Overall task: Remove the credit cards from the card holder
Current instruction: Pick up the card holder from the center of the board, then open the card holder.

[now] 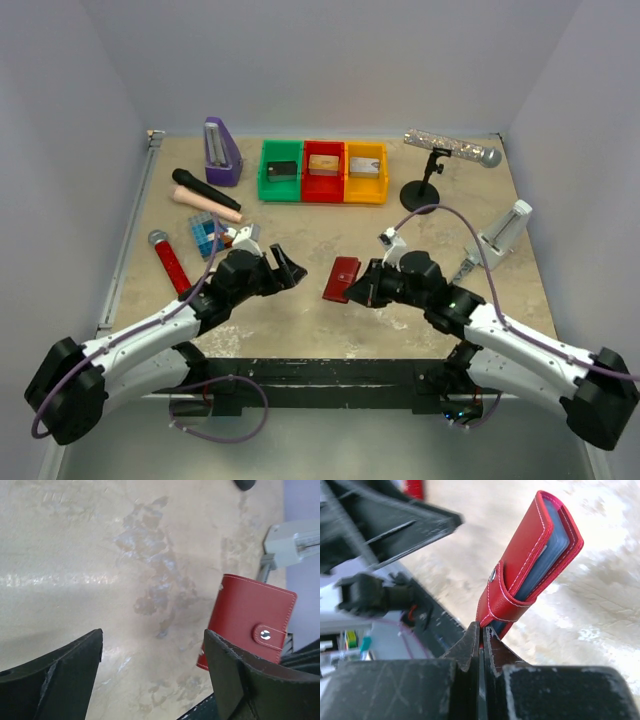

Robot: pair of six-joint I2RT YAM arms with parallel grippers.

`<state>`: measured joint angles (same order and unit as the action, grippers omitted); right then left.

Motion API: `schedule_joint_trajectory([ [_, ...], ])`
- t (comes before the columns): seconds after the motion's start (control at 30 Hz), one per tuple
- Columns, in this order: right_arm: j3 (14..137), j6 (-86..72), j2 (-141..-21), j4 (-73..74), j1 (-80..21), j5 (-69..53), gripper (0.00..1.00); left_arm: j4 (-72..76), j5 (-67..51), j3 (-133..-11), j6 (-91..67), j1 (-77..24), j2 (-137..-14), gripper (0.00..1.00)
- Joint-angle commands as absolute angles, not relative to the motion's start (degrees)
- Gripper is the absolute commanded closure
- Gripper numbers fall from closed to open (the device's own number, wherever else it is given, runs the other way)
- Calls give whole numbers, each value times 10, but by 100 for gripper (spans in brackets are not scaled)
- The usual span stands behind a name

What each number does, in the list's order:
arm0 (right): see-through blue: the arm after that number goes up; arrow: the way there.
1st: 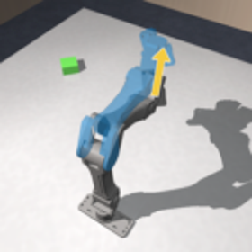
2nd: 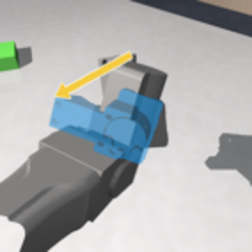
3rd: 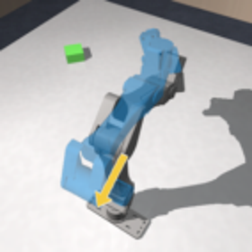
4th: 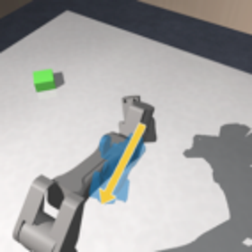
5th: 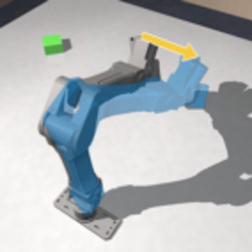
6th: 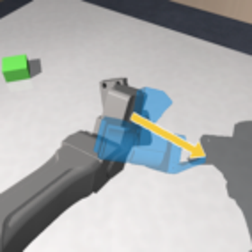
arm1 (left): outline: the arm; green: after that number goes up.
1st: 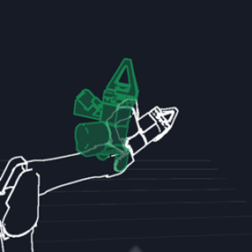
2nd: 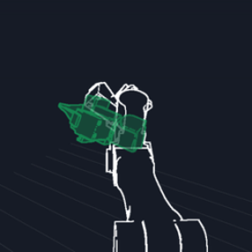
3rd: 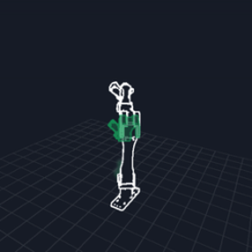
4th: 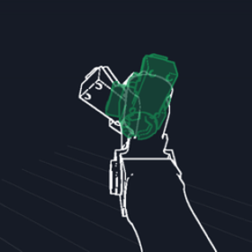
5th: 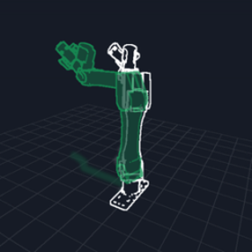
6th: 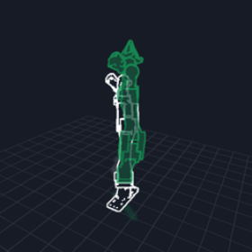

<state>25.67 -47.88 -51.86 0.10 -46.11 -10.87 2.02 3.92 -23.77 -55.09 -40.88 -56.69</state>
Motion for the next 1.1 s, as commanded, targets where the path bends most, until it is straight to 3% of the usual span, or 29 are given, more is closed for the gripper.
schedule_joint_trajectory([
  [0.0, 366, -373, -451, 154, -462, -186, 100, 61, 15, -221, -555, -402, -498, 12],
  [0.13, 438, -328, -433, 223, -462, -248, 100, 165, -44, -181, -548, -398, -437, 11],
  [0.27, 481, -309, -435, 261, -463, -293, 100, 170, -72, -187, -534, -394, -371, 0],
  [0.47, 503, -310, -441, 259, -465, -324, 100, 290, -151, -141, -562, -392, -317, 0],
  [1.07, 556, -322, -486, 242, -530, -316, 100, 501, -294, -126, -608, -392, -427, 0],
])
